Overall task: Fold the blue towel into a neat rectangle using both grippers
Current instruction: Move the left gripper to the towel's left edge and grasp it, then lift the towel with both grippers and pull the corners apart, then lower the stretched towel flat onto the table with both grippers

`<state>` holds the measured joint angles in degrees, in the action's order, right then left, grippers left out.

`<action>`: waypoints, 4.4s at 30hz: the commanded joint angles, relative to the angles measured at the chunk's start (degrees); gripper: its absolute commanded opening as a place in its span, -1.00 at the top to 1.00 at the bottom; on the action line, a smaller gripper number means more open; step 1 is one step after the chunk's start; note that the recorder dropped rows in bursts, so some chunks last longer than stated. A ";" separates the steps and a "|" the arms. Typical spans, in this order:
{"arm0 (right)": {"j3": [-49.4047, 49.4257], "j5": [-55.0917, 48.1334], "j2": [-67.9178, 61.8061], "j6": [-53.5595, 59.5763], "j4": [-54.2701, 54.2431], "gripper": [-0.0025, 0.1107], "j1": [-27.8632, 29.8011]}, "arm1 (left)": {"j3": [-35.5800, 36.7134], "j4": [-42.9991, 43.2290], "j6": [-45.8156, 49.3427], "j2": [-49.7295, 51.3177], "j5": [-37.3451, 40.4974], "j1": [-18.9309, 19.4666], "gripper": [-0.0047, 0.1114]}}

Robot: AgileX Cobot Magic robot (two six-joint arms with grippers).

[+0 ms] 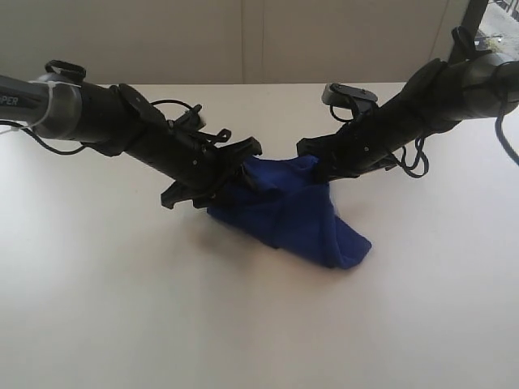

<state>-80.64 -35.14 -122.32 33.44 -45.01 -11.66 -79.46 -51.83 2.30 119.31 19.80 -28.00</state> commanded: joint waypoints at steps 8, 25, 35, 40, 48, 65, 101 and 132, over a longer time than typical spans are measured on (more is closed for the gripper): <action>0.11 0.29 -0.16 0.12 -0.40 0.96 0.24 | 0.06 -14.33 11.61 -0.02 1.17 -0.15 0.00; 0.11 -0.34 -0.15 0.12 -0.40 0.96 0.24 | 0.06 -14.08 12.96 -0.02 0.87 -0.15 0.92; 0.11 -2.08 7.05 -2.42 10.26 0.96 0.34 | 0.06 13.58 17.66 -10.82 13.82 5.38 0.92; 0.11 -5.86 15.71 -10.94 24.28 0.96 0.34 | 0.06 35.74 17.27 -20.00 21.51 8.59 0.92; 0.27 -13.90 28.89 -21.17 35.57 0.96 0.34 | 0.06 48.32 12.32 -31.41 25.86 8.58 0.92; 16.26 -18.83 63.58 -24.72 35.76 0.96 0.34 | 3.82 52.77 3.44 -58.76 42.31 8.58 0.92; 33.71 24.40 33.92 -67.55 76.06 0.96 0.92 | 27.36 93.53 -42.71 -31.65 -5.05 11.58 0.92; 15.83 33.46 6.35 -68.18 75.94 0.96 11.17 | 16.00 93.44 -46.20 -8.66 -21.75 24.38 0.92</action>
<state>-64.51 -3.83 -114.87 -34.46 30.50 -0.93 -63.12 41.43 -43.45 110.03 -1.07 -4.03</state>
